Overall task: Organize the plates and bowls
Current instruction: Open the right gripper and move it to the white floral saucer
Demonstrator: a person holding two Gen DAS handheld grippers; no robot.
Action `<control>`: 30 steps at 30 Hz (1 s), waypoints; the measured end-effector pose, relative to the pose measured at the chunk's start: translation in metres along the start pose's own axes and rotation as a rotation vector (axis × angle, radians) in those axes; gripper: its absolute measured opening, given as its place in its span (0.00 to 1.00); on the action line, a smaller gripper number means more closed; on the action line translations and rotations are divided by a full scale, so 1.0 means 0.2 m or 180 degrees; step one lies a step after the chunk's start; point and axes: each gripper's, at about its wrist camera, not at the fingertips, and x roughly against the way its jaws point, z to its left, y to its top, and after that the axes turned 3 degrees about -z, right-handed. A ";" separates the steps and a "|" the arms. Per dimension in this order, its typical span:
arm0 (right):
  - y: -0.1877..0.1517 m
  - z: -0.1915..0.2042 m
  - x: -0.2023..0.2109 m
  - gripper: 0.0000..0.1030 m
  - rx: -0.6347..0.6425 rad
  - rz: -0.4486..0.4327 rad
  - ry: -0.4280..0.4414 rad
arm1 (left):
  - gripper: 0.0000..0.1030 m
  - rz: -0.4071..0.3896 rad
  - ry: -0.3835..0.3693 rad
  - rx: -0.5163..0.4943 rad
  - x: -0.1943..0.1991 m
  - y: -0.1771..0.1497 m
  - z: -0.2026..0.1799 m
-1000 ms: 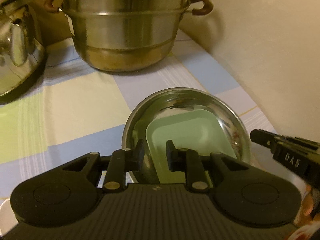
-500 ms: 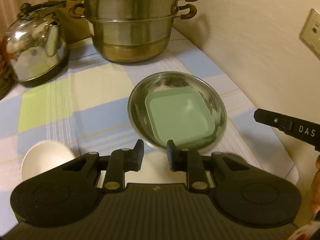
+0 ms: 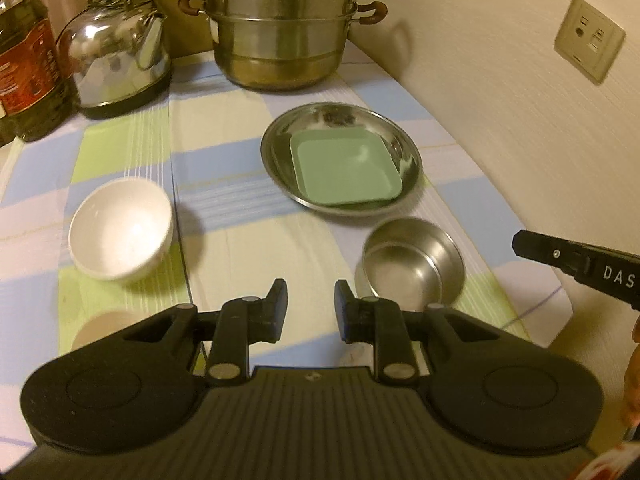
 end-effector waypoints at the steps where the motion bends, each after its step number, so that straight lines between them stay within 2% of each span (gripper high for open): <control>1: -0.02 0.00 0.02 0.04 0.0014 0.0020 0.0008 | 0.22 0.0001 0.0009 0.0009 0.02 -0.02 -0.01; 5: -0.10 0.00 0.08 0.04 0.0074 0.0097 0.0056 | 0.23 0.0007 0.0053 0.0032 0.08 -0.13 -0.04; 13: -0.21 -0.02 0.14 0.04 0.0060 0.0370 0.0327 | 0.27 0.0094 0.0101 0.0104 0.16 -0.31 -0.08; 18: -0.26 0.00 0.14 0.05 0.0187 0.0466 0.0354 | 0.29 0.0162 0.0122 0.0143 0.17 -0.39 -0.10; 21: -0.29 0.01 0.13 0.10 0.0196 0.0531 0.0343 | 0.30 0.0204 0.0129 0.0170 0.16 -0.43 -0.10; 25: -0.33 0.00 0.14 0.33 0.0201 0.0539 0.0371 | 0.30 0.0229 0.0135 0.0191 0.16 -0.46 -0.10; 30: -0.35 -0.02 0.13 0.35 0.0139 0.0568 0.0352 | 0.30 0.0275 0.0143 0.0211 0.14 -0.49 -0.10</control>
